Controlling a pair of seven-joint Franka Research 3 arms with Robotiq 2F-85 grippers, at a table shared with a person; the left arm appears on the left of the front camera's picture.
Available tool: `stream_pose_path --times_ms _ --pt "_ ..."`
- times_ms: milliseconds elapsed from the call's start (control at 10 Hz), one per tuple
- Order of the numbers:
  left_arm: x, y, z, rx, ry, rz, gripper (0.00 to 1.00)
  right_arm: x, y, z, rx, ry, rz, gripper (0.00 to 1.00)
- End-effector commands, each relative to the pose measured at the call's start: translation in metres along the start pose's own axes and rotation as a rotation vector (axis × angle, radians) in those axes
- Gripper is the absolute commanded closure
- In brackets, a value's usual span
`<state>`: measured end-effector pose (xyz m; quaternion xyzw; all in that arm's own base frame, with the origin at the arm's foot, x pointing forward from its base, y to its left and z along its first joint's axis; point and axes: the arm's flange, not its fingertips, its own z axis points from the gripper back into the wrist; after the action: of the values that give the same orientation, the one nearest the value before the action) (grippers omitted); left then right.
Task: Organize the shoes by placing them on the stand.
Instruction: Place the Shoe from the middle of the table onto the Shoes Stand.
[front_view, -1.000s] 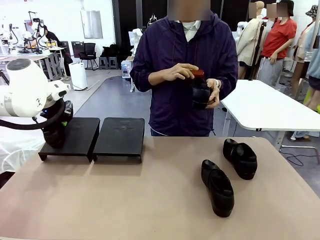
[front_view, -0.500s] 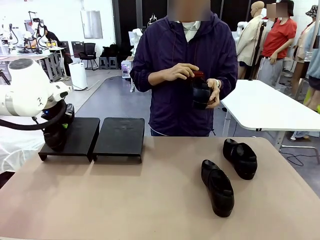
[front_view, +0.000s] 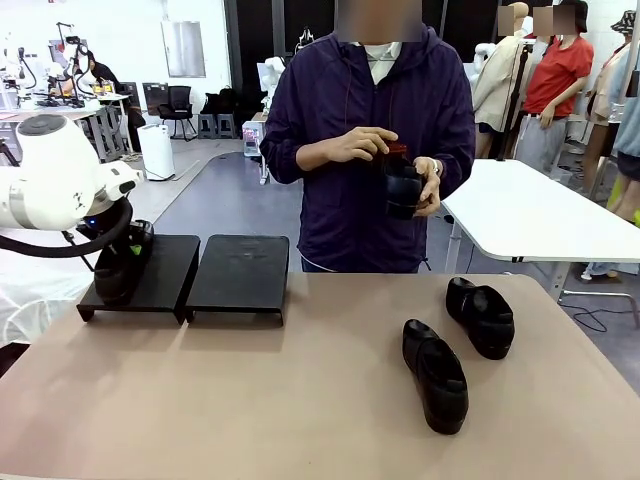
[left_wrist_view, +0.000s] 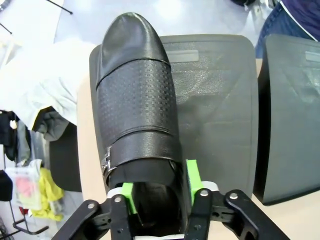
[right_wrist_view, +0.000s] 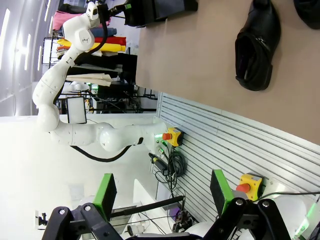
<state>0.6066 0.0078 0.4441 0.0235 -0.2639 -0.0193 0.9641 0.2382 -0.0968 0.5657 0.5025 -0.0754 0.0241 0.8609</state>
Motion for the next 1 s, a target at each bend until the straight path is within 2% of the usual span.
stream_pose_path --times_ms 0,200,400,600,800,900 --pt "0.002 -0.002 0.005 0.043 -0.006 0.022 0.0 0.003 0.006 0.002 0.024 -0.008 -0.001 0.0" --pt "-0.006 -0.004 0.027 -0.007 0.023 -0.015 0.0 0.003 0.006 0.002 0.024 -0.008 -0.001 0.0" --pt "-0.023 -0.007 0.066 -0.104 0.139 -0.057 0.0 0.003 0.006 0.002 0.024 -0.008 -0.001 0.0" --pt "-0.037 -0.002 0.105 -0.29 0.25 -0.027 0.0 0.003 0.006 0.002 0.024 -0.008 -0.001 0.0" --pt "-0.067 0.024 0.153 -0.575 0.53 -0.015 0.0 0.003 0.006 0.002 0.024 -0.008 -0.001 0.0" --pt "-0.089 0.039 0.175 -0.683 0.532 -0.079 0.0 0.003 0.006 0.002 0.024 -0.008 -0.001 0.0"
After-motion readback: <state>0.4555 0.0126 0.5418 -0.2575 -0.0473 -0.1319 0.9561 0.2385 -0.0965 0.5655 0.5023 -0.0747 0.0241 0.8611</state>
